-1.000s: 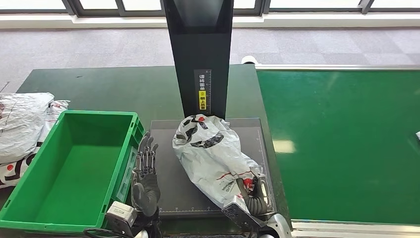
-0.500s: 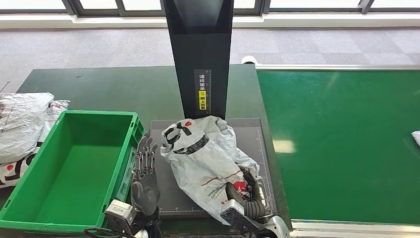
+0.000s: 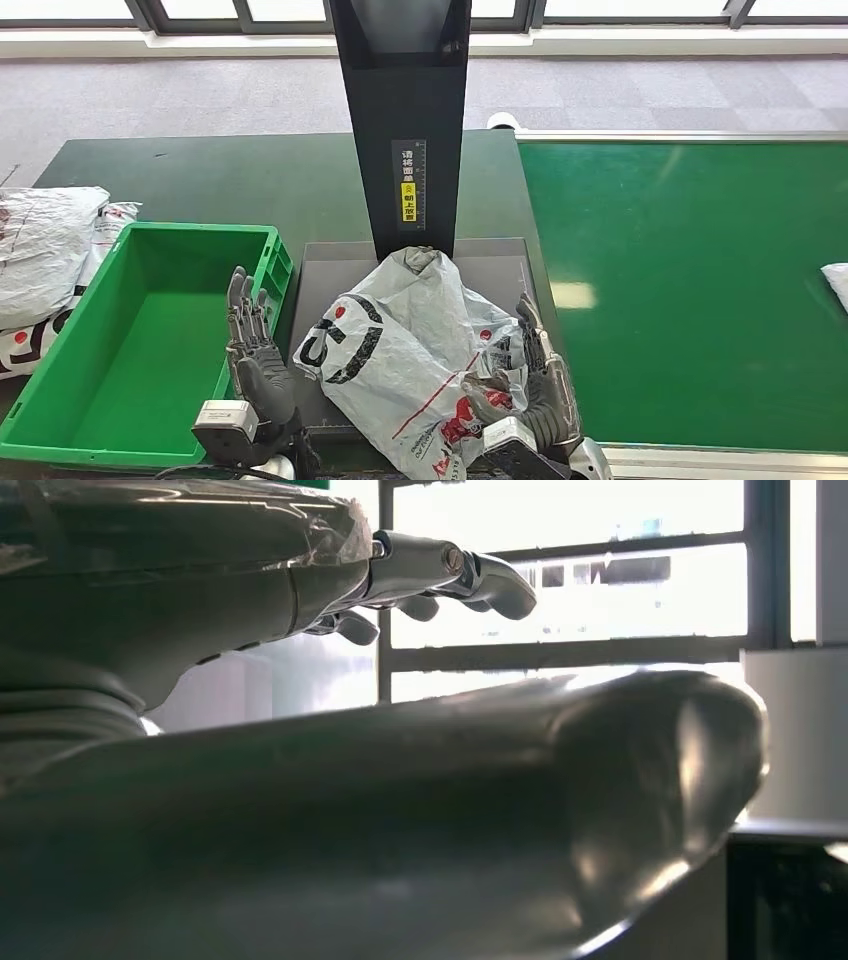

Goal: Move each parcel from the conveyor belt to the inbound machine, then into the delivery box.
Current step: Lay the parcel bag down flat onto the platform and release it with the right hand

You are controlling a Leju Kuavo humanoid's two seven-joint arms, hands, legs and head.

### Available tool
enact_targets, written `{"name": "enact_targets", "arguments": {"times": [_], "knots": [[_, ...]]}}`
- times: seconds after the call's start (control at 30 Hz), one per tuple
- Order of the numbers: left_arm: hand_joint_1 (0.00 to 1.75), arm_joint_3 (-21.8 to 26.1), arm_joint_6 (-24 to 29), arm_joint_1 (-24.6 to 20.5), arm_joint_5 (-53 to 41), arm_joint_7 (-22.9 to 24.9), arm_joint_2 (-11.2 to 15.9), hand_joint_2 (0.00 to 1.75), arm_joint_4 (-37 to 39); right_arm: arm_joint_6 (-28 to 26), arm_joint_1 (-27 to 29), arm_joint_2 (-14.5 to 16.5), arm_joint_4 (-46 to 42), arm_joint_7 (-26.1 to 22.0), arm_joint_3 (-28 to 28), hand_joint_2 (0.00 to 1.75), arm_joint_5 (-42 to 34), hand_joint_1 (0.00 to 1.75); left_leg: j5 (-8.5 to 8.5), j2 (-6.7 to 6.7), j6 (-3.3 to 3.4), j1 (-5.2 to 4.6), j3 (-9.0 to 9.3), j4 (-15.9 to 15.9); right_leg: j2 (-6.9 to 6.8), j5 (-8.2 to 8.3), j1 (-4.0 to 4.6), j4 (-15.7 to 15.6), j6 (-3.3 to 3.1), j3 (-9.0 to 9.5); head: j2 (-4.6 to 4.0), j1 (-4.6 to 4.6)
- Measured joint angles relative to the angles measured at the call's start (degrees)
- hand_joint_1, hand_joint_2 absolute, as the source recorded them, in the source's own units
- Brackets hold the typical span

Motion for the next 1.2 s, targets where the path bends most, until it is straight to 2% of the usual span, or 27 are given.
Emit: {"name": "enact_targets", "arguments": {"times": [0.2, 0.4, 0.53, 0.8, 0.93, 1.2], "knots": [[0.0, 0.66, 3.35, 0.11, -3.41, 0.51, -0.3, 0.0, 0.1, -0.21, 0.38, 0.02, -2.34, -1.16, -1.19, 1.75, 0.02, 0.0, 0.02, 0.0, -0.01, 0.0, 0.01, 0.0, 0.01, 0.02, 0.0, 0.0, -0.02, -0.01, 0.0, 0.0], [0.0, 0.66, -0.66, -1.14, -12.68, 3.42, -0.25, 0.0, 2.95, 0.73, 0.93, 0.02, -4.64, -3.48, -2.65, 1.75, -1.11, 0.0, 0.01, 0.01, 0.0, -0.01, -0.02, 0.0, 0.01, 0.02, -0.01, 0.0, -0.02, -0.06, 0.0, 0.0], [0.0, 0.65, -5.09, -2.24, -17.28, 3.86, -0.25, 1.75, 5.45, 2.11, 1.46, 0.01, -6.12, -5.78, -3.38, 1.75, -3.55, 0.0, 0.01, 0.02, 0.0, -0.01, -0.01, 0.01, 0.01, 0.02, -0.01, 0.0, -0.02, -0.06, 0.0, 0.0], [0.0, -0.28, -7.0, -4.17, -30.99, 6.27, -0.26, 1.75, 11.07, 2.12, 3.93, -1.64, -11.8, -7.08, -3.53, 1.75, -9.45, 0.0, 0.0, 0.03, 0.0, -0.01, -0.01, 0.01, 0.02, 0.02, -0.01, 0.0, -0.02, -0.07, 0.0, 0.0], [0.0, -1.25, -8.11, -5.23, -38.39, 10.57, -0.23, 1.75, 13.66, 0.47, 4.79, -2.9, -14.59, -7.08, -3.43, 1.75, -10.44, 0.0, 0.0, 0.01, 0.0, -0.01, -0.03, 0.01, 0.01, 0.03, -0.02, 0.0, -0.02, -0.07, 0.0, 0.0], [0.0, -2.19, -8.78, -6.97, -43.11, 13.5, -0.28, 1.75, 16.95, -0.21, 5.75, -4.27, -17.42, -7.08, -2.62, 1.75, -10.48, 0.0, 0.01, 0.04, 0.0, -0.01, -0.02, 0.01, 0.04, 0.04, -0.01, 0.0, -0.01, -0.07, 0.0, 0.0]]}}
